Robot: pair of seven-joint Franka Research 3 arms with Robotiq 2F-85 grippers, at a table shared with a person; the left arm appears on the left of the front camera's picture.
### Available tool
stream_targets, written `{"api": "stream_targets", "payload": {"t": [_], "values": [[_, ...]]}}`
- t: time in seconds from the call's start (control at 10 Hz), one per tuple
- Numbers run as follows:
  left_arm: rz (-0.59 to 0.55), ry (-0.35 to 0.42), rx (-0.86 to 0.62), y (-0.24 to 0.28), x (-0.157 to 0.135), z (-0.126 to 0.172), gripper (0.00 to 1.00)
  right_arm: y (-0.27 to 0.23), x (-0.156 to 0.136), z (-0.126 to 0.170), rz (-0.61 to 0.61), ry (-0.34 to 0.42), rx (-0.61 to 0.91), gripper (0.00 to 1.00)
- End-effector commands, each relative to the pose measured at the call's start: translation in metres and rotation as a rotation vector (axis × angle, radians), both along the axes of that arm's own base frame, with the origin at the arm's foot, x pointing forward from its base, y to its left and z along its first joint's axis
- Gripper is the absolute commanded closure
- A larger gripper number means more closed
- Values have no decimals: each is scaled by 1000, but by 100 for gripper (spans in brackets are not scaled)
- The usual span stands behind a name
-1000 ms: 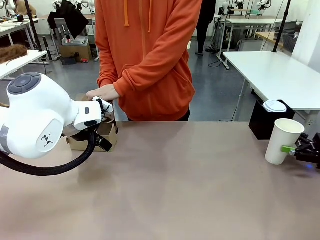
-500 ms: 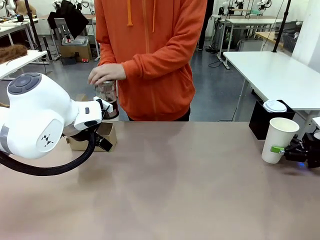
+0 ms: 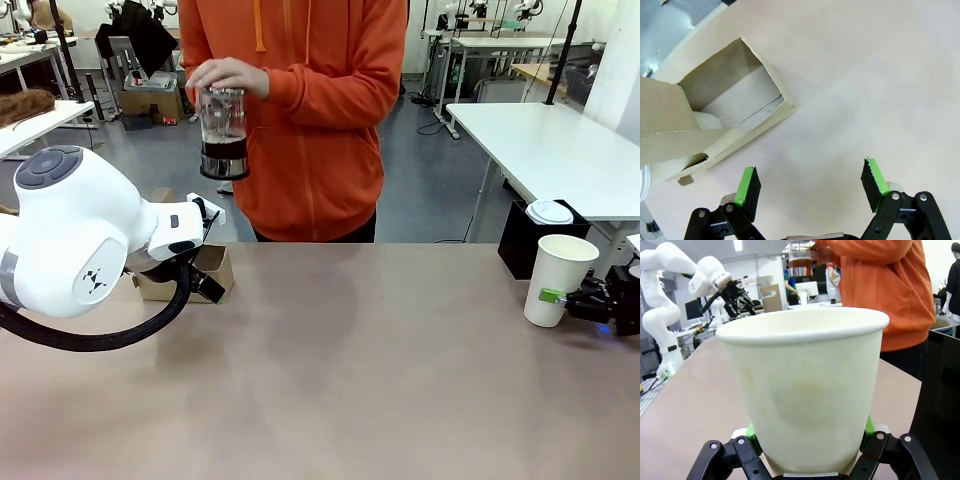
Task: Pour a drink into a cup and package it in a carrier.
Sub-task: Pick up the 600 ml Paper Cup and place it in the middle top area of the table.
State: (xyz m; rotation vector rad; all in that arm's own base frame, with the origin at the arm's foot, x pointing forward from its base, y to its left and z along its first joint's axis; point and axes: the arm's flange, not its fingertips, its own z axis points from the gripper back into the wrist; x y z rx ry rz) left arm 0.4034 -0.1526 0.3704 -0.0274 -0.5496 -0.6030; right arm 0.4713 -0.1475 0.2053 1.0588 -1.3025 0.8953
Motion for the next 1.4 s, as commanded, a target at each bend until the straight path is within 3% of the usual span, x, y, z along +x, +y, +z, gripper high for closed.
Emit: {"api": "stream_targets", "payload": {"t": [0.0,0.3,0.6,0.9,1.1,1.3], "values": [[1,0,-2,1,0,0,0,4,-13,16,-44,3,16,19],[1,0,-2,1,0,0,0,59,-25,84,-133,33,50,19],[1,0,-2,1,0,0,0,144,-2,114,-138,55,63,19],[1,0,-2,1,0,0,0,234,56,98,-181,68,54,19],[1,0,-2,1,0,0,0,266,86,71,-234,36,33,19],[1,0,-2,1,0,0,0,273,100,48,-261,68,24,19]]}}
